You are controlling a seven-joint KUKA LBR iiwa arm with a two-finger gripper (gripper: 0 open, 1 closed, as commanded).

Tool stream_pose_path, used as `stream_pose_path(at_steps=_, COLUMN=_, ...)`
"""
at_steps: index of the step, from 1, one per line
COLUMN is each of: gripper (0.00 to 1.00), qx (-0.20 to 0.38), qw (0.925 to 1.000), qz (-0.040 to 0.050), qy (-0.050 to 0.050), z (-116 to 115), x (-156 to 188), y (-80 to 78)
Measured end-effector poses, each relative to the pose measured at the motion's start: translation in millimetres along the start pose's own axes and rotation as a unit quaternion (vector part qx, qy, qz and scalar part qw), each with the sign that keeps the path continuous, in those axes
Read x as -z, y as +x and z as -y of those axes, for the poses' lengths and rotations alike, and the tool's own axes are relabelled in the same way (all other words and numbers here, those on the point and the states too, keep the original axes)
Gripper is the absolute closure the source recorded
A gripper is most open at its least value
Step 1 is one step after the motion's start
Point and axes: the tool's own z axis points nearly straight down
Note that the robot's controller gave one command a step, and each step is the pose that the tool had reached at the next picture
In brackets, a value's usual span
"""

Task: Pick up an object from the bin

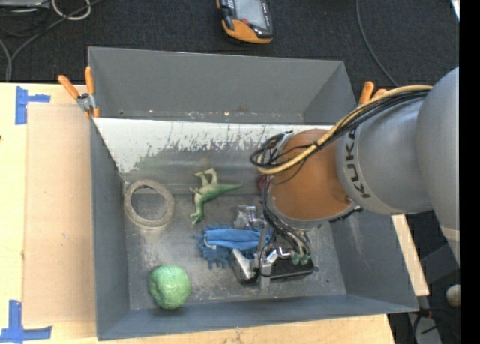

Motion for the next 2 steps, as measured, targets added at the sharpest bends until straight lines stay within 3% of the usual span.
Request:
stream_pose_path(at_steps=1, gripper=0.00, qx=0.034, qw=0.9994, qz=0.0013, qy=0.001, z=-3.6, x=0.0, y=-0.1)
stream_pose_path(at_steps=2, gripper=1.00, qx=0.076, qw=0.9971, qz=0.0040, qy=-0.001, z=-36.0, x=-4.6, y=-5.9)
